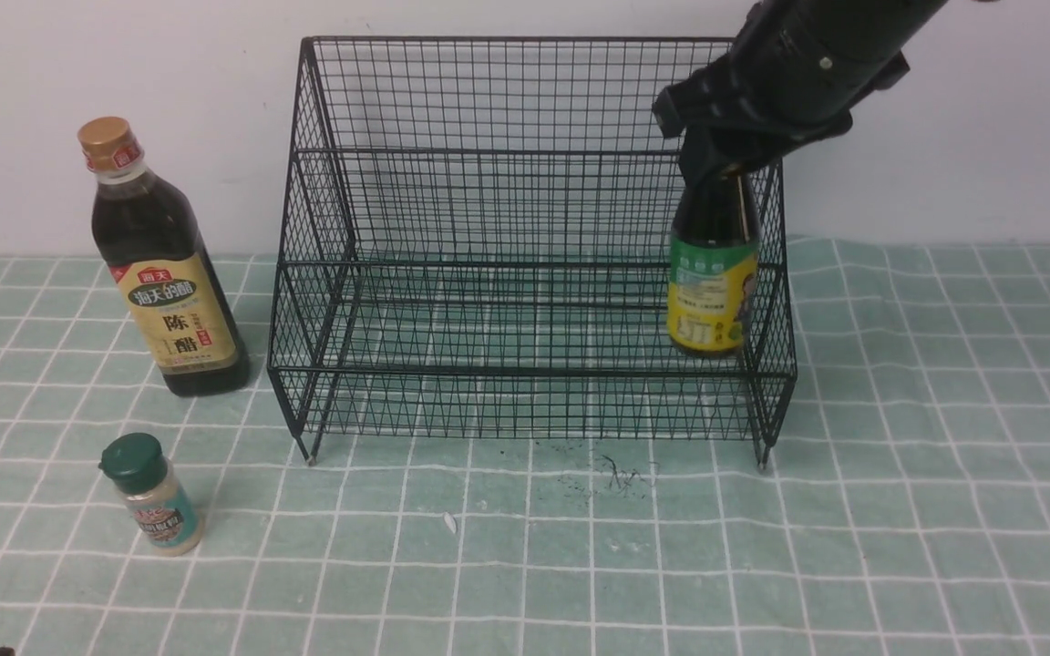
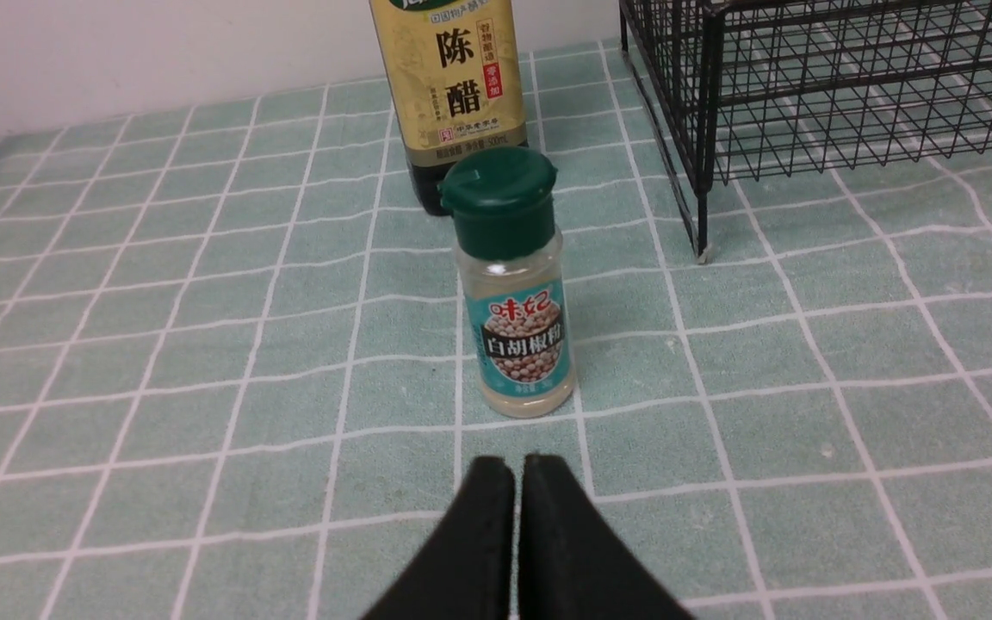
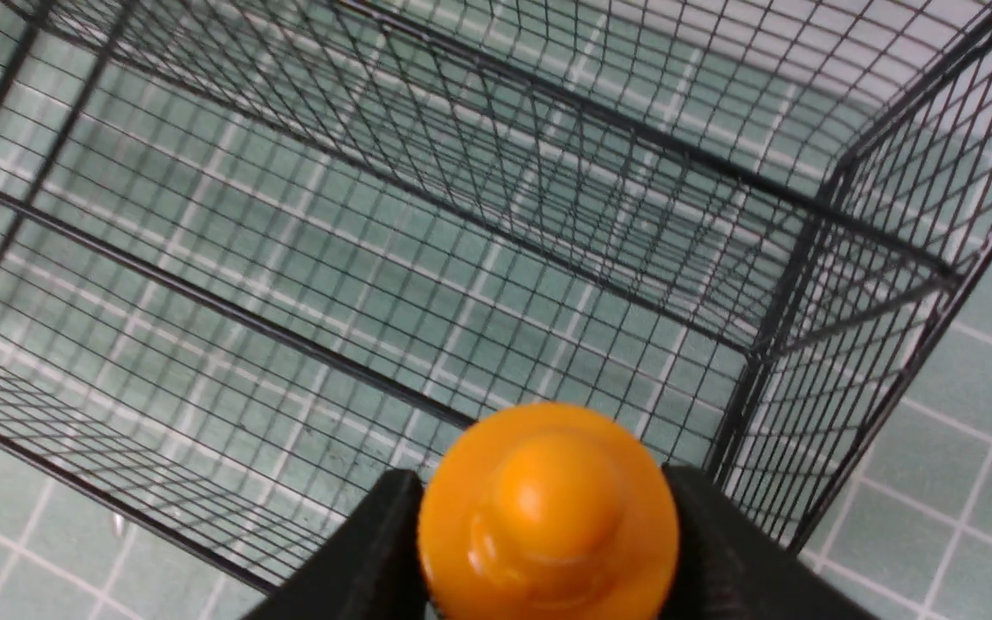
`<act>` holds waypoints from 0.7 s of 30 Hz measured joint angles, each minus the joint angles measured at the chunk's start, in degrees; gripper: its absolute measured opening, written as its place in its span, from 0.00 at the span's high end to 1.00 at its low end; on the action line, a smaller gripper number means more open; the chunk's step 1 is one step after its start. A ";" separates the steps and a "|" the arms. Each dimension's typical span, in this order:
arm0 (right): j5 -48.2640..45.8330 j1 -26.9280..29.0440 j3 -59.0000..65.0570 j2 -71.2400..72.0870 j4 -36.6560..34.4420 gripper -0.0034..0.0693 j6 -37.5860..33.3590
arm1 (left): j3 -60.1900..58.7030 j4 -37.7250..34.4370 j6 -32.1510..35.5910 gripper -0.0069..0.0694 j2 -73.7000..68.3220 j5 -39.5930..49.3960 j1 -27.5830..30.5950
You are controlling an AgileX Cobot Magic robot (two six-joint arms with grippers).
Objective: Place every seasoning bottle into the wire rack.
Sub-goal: Use the right arm to put the condiment bottle back on the shelf
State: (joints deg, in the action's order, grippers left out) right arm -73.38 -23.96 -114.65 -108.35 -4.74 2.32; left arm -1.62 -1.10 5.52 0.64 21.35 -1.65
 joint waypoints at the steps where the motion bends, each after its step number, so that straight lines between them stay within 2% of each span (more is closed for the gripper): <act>1: 0.00 0.00 0.01 0.03 -0.05 0.52 0.00 | 0.00 0.00 0.00 0.92 0.00 0.00 0.00; 21: -0.44 -0.05 -0.27 -1.33 0.26 0.52 0.06 | 0.00 0.00 0.82 0.92 0.00 0.05 0.00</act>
State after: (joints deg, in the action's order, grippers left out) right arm -73.82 -24.01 -114.92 -109.68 -4.48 2.38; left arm -1.62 -1.10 6.34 0.64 21.40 -1.65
